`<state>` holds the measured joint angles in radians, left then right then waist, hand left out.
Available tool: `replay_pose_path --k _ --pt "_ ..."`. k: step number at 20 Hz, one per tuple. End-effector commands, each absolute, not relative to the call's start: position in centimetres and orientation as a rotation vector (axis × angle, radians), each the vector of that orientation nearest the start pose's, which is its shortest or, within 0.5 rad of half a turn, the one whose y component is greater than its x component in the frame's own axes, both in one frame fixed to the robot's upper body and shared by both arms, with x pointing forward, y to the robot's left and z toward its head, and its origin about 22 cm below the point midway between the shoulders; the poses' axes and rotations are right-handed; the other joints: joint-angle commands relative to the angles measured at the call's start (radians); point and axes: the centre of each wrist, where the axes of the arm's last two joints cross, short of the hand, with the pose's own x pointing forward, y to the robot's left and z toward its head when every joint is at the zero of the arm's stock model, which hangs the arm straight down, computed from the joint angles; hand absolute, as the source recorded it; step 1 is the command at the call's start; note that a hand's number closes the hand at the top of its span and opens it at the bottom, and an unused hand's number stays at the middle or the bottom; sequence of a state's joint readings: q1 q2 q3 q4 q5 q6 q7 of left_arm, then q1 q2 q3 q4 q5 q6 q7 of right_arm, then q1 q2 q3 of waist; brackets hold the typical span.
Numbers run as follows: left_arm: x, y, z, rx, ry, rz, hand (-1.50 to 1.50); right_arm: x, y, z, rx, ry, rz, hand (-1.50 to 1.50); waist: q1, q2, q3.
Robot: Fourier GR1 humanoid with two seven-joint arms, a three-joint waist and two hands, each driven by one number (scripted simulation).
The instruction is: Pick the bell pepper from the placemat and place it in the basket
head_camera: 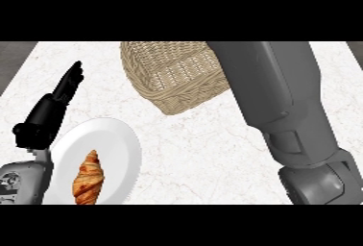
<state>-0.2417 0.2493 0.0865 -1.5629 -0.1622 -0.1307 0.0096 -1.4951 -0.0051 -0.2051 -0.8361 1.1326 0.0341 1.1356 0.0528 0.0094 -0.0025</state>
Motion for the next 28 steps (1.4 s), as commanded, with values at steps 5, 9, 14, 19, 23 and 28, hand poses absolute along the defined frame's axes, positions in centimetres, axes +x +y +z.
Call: replay_pose_path --k 5,9,14,19,23,28 --pt "29.5 28.4 7.7 0.274 -1.727 -0.39 0.0 43.4 -2.1 32.1 -1.256 -0.82 0.423 1.5 -0.022 -0.003 0.0" --pt "29.3 28.5 8.4 0.277 -1.74 -0.398 0.0 43.5 -1.1 32.0 -1.205 -0.764 0.535 1.5 -0.02 -0.007 0.001" --pt "28.8 29.4 7.5 0.267 -1.734 -0.408 0.0 43.7 -0.9 32.6 -1.065 -0.837 0.469 -1.5 -0.013 -0.003 0.001" --pt "28.4 28.8 7.4 0.281 -1.737 -0.41 0.0 44.0 -2.5 33.9 -1.04 -0.97 0.367 -1.5 -0.019 0.0 0.001" --pt "28.8 29.8 7.7 0.296 -1.714 -0.393 0.0 43.5 -2.7 32.9 -0.994 -1.18 0.1 -1.5 -0.035 -0.003 0.002" --pt "28.6 28.5 7.0 0.294 -1.725 -0.379 0.0 43.0 -4.7 35.8 -1.038 -1.279 -0.197 -1.5 -0.044 -0.008 0.001"
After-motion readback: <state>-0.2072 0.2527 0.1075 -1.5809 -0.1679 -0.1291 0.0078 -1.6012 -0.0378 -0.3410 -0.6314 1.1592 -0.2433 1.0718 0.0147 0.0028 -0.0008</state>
